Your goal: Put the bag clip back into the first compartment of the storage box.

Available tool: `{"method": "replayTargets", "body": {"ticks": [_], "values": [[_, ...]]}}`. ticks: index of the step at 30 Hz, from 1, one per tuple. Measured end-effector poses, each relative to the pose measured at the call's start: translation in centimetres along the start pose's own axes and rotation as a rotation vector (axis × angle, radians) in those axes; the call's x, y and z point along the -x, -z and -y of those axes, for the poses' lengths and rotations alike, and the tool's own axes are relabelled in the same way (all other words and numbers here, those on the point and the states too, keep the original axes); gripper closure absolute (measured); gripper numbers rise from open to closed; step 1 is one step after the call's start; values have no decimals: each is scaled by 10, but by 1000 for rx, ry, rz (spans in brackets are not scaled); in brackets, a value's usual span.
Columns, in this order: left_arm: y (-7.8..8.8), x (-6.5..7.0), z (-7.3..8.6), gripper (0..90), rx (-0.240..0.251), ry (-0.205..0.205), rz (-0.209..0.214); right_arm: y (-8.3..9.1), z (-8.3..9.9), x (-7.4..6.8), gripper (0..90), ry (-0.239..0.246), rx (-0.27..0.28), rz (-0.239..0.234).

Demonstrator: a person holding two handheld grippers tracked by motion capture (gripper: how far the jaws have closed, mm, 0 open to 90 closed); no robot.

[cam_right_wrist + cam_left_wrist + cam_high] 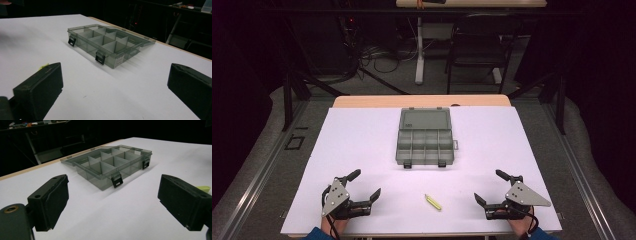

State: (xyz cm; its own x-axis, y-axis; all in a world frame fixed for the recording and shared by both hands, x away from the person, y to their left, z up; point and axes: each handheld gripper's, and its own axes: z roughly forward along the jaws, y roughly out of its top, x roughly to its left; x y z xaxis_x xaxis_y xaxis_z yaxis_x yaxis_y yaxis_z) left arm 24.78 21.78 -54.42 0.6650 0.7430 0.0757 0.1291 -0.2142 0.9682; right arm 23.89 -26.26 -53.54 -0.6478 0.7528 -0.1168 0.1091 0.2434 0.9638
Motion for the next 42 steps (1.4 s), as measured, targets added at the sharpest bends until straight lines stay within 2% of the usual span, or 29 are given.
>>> {"method": "replayTargets", "body": {"ticks": [10,18,22,30,39,42], "values": [[-1,-1,0,99,-12,-2,5,-4,-2,0,0,-17,-21,-12],[-1,0,0,99,-12,-2,6,-10,-4,-4,0,-10,-61,-31],[-1,0,0,99,-18,-2,4,-13,-5,-5,0,-21,-77,-32],[-1,-1,1,99,-21,-3,8,-26,-11,-14,0,-3,-129,-58],[-3,-1,1,99,-22,-7,9,-34,-18,-20,0,-13,-154,-88],[-4,-1,1,99,-24,-9,11,-40,-22,-26,0,-15,-166,-110]]}}
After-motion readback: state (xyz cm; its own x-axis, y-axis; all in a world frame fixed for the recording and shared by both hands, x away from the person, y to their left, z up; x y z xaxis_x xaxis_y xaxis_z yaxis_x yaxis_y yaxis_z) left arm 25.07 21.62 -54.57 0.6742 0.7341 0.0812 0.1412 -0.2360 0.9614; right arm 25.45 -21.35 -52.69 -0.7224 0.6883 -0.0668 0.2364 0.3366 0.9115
